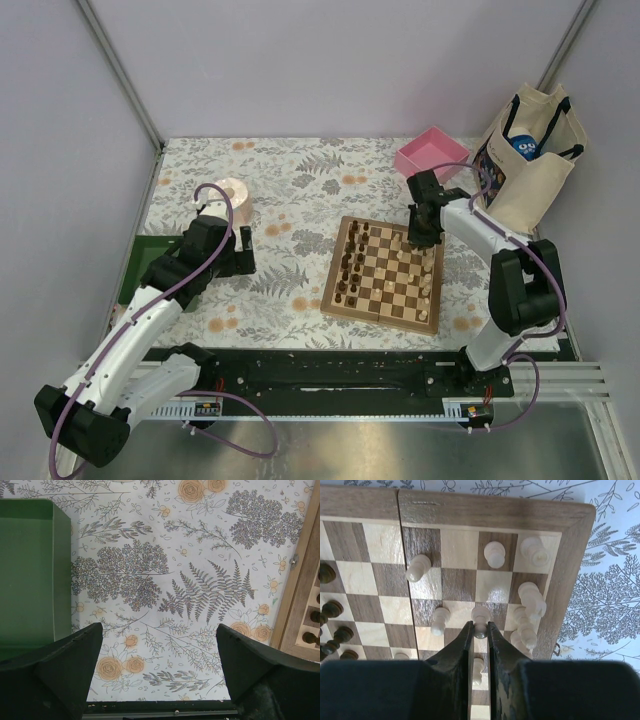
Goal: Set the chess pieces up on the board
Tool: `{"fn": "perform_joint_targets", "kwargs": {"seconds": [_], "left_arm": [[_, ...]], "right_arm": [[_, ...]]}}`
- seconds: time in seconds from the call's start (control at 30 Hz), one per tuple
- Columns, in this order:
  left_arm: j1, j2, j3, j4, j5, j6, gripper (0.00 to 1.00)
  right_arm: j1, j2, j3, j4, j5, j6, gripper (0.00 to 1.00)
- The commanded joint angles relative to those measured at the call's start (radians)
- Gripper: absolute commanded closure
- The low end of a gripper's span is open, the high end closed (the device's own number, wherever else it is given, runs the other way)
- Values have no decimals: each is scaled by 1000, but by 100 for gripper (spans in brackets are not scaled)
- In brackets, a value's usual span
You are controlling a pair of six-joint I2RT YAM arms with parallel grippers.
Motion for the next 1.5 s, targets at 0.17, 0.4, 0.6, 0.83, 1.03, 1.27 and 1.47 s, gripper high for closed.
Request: {"fn": "perform_joint_targets", "kwargs": {"seconds": [0.17, 0.4, 0.6, 0.83, 1.03, 1.27, 1.47], "left_arm": [[4, -2, 3, 32, 12, 7, 1], [4, 5, 4, 32, 10, 7, 1], [4, 6, 4, 32, 12, 7, 1], [4, 6, 6, 32, 12, 7, 1], [4, 6, 3, 29, 10, 7, 1], [4, 5, 4, 32, 13, 7, 1], [4, 3, 4, 32, 13, 7, 1]], "right_arm": [[-2, 58, 60, 19, 56, -3, 85], [-14, 74, 63, 43, 44, -12, 84], [-26, 82, 64, 50, 44, -14, 84], [-40, 90, 69, 57, 36, -14, 83], [-43, 107, 69, 68, 29, -15, 81], [-45, 96, 67, 70, 18, -19, 73], [-43, 75, 72, 48, 16, -20, 60]]}}
